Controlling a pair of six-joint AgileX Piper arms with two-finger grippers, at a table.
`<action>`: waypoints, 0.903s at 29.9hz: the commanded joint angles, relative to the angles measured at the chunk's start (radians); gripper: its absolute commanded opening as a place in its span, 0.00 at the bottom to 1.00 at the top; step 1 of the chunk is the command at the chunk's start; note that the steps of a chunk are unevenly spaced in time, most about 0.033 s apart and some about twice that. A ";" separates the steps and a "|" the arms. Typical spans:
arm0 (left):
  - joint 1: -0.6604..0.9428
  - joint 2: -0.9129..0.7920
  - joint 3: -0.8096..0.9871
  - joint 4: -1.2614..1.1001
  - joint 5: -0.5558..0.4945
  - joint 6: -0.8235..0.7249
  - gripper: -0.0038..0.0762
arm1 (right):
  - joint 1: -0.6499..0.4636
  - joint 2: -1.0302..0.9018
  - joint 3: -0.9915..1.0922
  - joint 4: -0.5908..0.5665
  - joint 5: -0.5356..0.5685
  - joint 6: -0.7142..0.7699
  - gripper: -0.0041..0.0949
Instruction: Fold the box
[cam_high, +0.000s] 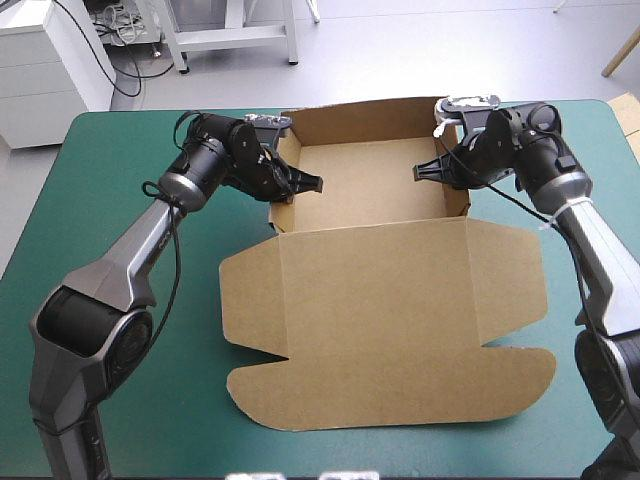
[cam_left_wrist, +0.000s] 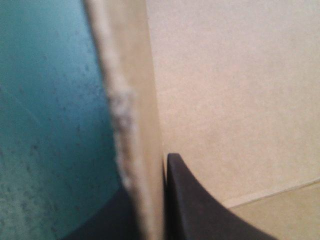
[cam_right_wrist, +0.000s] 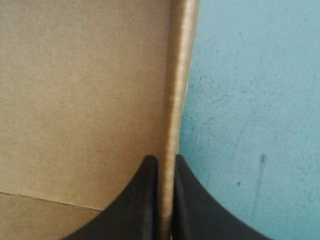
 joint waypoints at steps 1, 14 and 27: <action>-0.030 -0.036 -0.043 -0.085 -0.015 0.042 0.04 | 0.015 -0.013 -0.029 0.130 -0.021 -0.033 0.03; -0.030 0.019 -0.043 -0.102 0.009 0.051 0.04 | 0.015 0.112 -0.029 0.169 0.084 -0.048 0.03; -0.028 0.023 -0.043 -0.090 0.083 0.101 0.27 | 0.015 0.135 -0.029 0.162 0.095 -0.067 0.17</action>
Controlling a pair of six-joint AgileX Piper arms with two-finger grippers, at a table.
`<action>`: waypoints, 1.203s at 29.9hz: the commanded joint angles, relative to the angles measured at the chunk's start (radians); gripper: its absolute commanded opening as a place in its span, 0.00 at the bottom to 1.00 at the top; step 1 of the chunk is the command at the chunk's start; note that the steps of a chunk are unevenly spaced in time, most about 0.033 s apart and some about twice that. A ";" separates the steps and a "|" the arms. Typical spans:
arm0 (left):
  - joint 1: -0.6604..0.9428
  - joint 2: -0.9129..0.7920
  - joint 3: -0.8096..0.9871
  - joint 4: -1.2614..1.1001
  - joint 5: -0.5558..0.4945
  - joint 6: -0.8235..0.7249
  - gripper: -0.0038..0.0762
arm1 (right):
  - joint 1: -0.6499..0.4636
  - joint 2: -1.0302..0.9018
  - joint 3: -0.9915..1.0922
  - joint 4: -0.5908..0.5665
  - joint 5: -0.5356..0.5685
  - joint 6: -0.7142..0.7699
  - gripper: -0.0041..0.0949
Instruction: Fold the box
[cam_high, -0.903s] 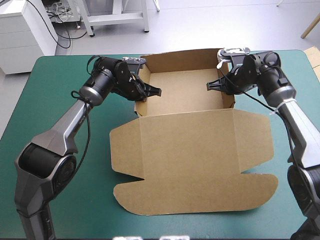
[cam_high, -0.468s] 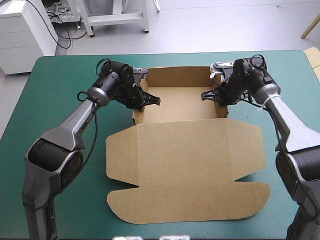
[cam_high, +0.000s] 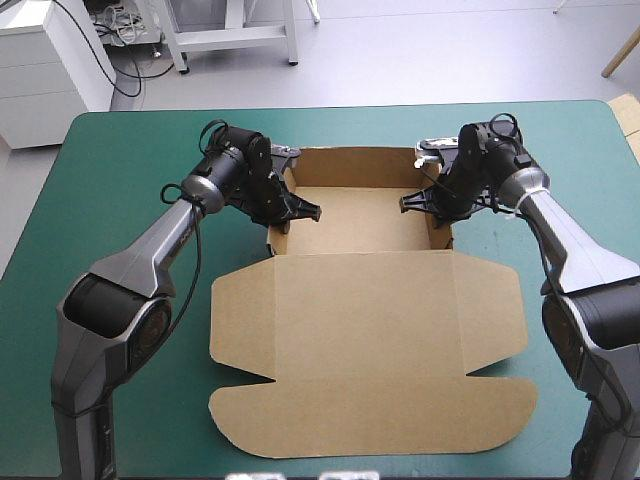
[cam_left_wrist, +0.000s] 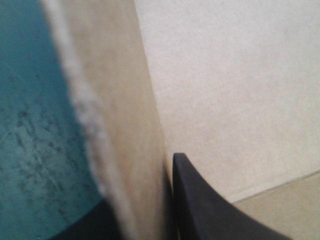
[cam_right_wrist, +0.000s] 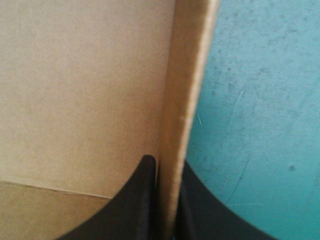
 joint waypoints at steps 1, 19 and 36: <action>-0.028 -0.073 -0.038 -0.118 -0.029 0.044 0.34 | 0.015 -0.046 -0.029 0.090 -0.008 -0.040 0.22; -0.028 -0.081 -0.063 0.044 -0.014 0.026 0.80 | 0.011 -0.063 -0.029 0.014 -0.029 -0.030 0.83; -0.028 -0.356 -0.203 0.094 0.016 0.135 0.74 | 0.011 -0.282 -0.101 -0.009 -0.049 -0.106 0.82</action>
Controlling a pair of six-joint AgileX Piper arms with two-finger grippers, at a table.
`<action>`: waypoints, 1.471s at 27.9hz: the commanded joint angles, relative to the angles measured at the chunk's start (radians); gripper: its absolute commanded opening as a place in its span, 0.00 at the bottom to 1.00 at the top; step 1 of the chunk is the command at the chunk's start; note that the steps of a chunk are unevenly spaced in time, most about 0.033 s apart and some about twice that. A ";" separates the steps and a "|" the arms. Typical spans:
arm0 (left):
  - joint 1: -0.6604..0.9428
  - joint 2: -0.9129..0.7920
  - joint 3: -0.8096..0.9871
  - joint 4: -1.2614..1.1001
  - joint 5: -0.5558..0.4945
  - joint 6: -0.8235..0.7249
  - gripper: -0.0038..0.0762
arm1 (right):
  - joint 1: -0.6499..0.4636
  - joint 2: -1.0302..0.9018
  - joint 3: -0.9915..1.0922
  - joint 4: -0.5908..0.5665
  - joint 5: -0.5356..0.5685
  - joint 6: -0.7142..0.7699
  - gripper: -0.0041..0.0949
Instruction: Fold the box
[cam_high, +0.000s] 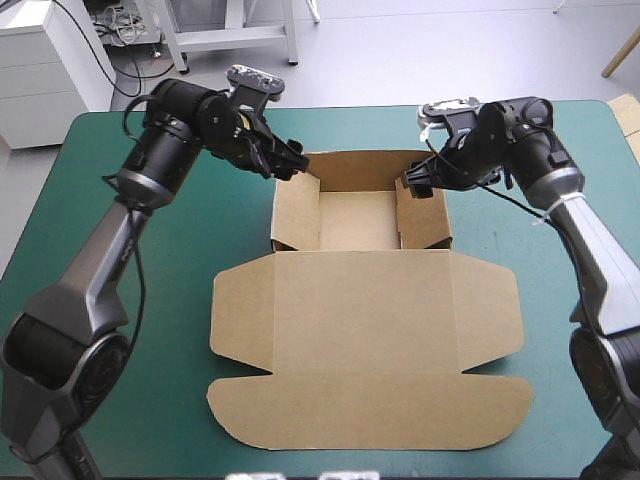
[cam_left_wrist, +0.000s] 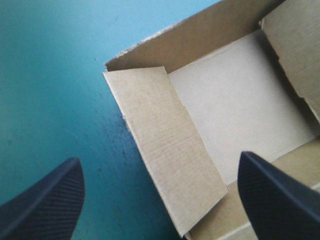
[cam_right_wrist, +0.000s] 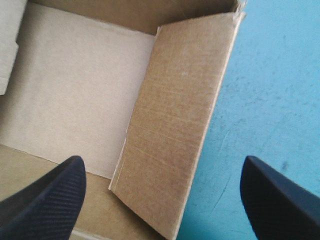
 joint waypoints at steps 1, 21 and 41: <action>-0.008 -0.146 -0.028 0.024 0.021 0.019 0.70 | -0.004 -0.128 -0.038 -0.002 -0.026 -0.028 0.82; -0.008 -0.523 0.288 0.081 0.021 0.161 0.04 | -0.004 -0.237 -0.036 -0.057 0.016 -0.023 0.82; -0.008 -0.809 1.045 0.107 -0.105 0.049 0.04 | -0.004 0.043 -0.035 -0.049 -0.010 0.027 0.82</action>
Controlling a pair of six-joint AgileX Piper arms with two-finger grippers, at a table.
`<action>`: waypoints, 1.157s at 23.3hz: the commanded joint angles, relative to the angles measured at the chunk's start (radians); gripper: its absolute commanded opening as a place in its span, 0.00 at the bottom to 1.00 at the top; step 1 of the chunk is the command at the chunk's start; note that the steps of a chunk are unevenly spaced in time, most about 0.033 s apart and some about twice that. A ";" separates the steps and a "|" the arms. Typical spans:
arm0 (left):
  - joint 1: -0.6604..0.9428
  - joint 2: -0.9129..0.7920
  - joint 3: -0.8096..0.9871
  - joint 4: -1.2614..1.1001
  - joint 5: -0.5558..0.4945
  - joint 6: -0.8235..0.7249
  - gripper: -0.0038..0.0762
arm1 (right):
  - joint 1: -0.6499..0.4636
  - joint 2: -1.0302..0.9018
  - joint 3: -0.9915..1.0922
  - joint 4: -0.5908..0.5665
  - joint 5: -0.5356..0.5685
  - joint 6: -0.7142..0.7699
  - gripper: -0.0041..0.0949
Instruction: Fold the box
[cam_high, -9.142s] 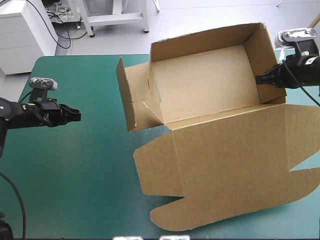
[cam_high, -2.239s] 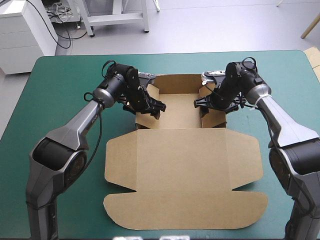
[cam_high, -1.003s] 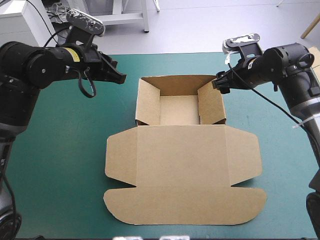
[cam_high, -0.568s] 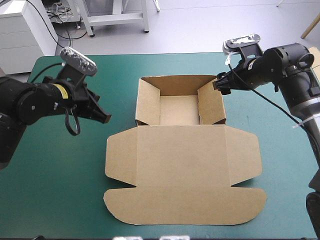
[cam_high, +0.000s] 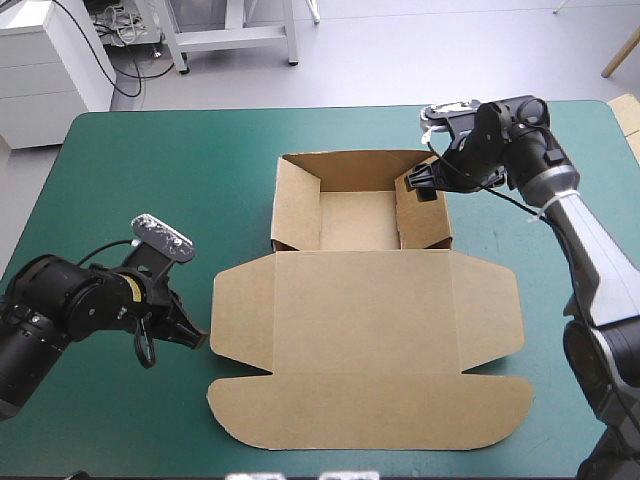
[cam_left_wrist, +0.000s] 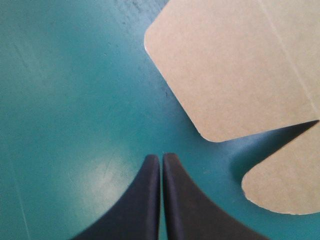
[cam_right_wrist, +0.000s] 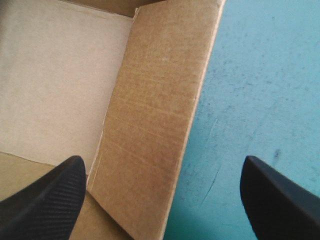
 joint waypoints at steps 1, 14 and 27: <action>-0.008 -0.031 0.024 0.000 -0.053 -0.036 0.04 | -0.004 0.012 -0.027 0.005 -0.042 -0.001 0.82; -0.008 -0.041 0.074 -0.043 -0.081 -0.061 0.04 | -0.004 0.138 -0.027 0.022 -0.074 -0.001 0.34; -0.008 -0.041 0.074 -0.043 -0.129 -0.061 0.04 | -0.027 0.117 -0.107 0.002 -0.079 -0.060 0.02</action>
